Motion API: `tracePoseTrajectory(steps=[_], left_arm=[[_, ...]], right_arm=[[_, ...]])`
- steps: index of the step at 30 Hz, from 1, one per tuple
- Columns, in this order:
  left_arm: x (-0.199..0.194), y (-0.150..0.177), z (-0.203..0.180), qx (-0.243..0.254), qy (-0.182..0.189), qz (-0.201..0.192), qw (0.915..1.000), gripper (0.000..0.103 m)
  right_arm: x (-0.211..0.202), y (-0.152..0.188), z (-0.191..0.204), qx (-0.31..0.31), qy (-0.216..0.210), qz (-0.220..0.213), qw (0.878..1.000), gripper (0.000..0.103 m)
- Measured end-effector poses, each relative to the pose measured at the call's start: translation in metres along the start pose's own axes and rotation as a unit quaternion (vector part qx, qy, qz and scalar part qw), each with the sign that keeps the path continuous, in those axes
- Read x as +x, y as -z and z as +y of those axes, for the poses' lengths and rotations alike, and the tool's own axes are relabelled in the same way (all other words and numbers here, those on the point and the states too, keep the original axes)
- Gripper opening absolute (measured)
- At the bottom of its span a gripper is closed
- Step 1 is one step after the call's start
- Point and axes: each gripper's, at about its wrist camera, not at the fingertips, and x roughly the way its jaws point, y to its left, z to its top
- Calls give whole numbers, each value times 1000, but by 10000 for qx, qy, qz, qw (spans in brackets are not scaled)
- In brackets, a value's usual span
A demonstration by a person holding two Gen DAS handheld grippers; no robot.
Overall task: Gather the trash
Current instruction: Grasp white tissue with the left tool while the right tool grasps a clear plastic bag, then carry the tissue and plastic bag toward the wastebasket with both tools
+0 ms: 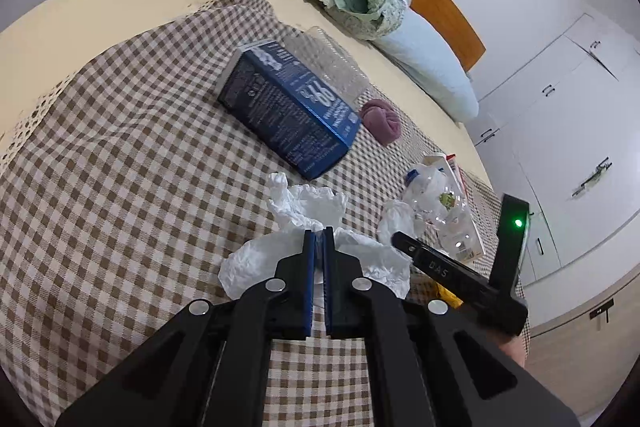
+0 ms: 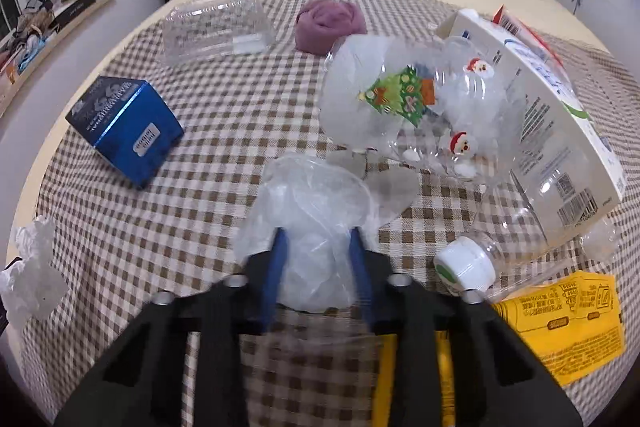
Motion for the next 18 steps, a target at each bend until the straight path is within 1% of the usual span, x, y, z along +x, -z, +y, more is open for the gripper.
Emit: tracePoseTrajectory(steps=[2, 3, 7, 9, 10, 12, 13, 14, 16, 18], left_arm=[[5, -2, -2, -46, 23, 6, 10000, 1], [6, -3, -2, -37, 43, 1, 10000, 1], [3, -1, -9, 53, 117, -11, 9999, 1], [7, -1, -17, 97, -27, 7, 9999, 1], [9, 1, -23, 145, -74, 32, 9999, 1], [10, 9, -45, 447, -133, 59, 9989, 1], [9, 14, -58, 623, -116, 44, 9980, 1], [9, 18, -68, 752, -88, 47, 9971, 1], [10, 35, -98, 1139, -25, 106, 9934, 1], [11, 56, -129, 1542, -82, 182, 9878, 1]], right_arm=[[-9, 4, 7, -105, 12, -130, 9999, 8], [-14, 7, 8, -145, -13, -153, 9998, 7], [-51, 10, 12, -239, -162, -449, 9986, 6], [-74, 11, 12, -258, -221, -633, 9974, 5], [-94, 14, 7, -244, -264, -766, 9964, 5], [-119, 19, -1, -204, -275, -925, 9951, 5], [-141, 29, -12, -146, -247, -1049, 9941, 5], [-153, 34, -22, -118, -208, -1123, 9934, 5], [-185, 58, -45, -12, 5, -1279, 9918, 5], [-208, 79, -69, 124, 157, -1334, 9909, 5]])
